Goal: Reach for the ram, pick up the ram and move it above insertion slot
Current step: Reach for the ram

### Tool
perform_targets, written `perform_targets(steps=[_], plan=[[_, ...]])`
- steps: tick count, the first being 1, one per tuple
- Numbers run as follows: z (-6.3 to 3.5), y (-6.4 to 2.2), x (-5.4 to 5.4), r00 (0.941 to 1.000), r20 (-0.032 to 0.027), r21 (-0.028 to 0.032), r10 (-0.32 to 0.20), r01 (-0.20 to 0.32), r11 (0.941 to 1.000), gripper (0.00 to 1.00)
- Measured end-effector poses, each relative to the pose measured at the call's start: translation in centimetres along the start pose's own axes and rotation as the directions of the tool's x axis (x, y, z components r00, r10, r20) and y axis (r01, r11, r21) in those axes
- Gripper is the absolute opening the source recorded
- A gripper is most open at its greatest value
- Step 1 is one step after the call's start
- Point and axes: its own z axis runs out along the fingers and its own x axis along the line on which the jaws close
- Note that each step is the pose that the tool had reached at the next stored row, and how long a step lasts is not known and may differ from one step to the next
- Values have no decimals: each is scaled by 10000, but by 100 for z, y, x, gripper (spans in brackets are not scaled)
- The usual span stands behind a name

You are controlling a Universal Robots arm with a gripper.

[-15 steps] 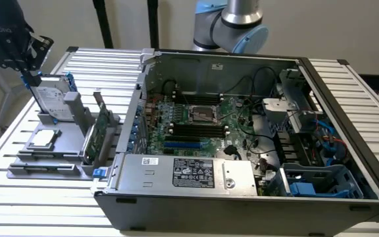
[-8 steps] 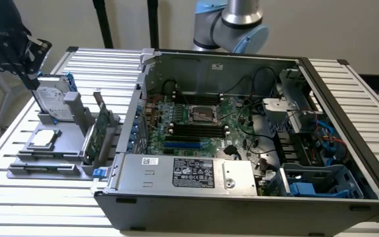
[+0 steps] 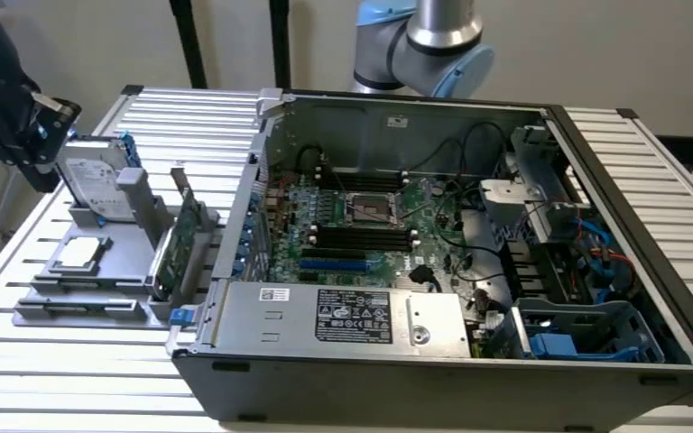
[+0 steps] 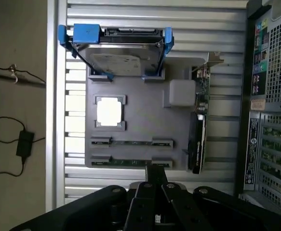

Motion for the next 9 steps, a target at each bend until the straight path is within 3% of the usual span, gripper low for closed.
perform_targets(steps=[6,9], plan=[[69,-275,14,10000,1,0,1,-1,10000,11],[85,-322,34,10000,2,3,2,-2,10000,11]])
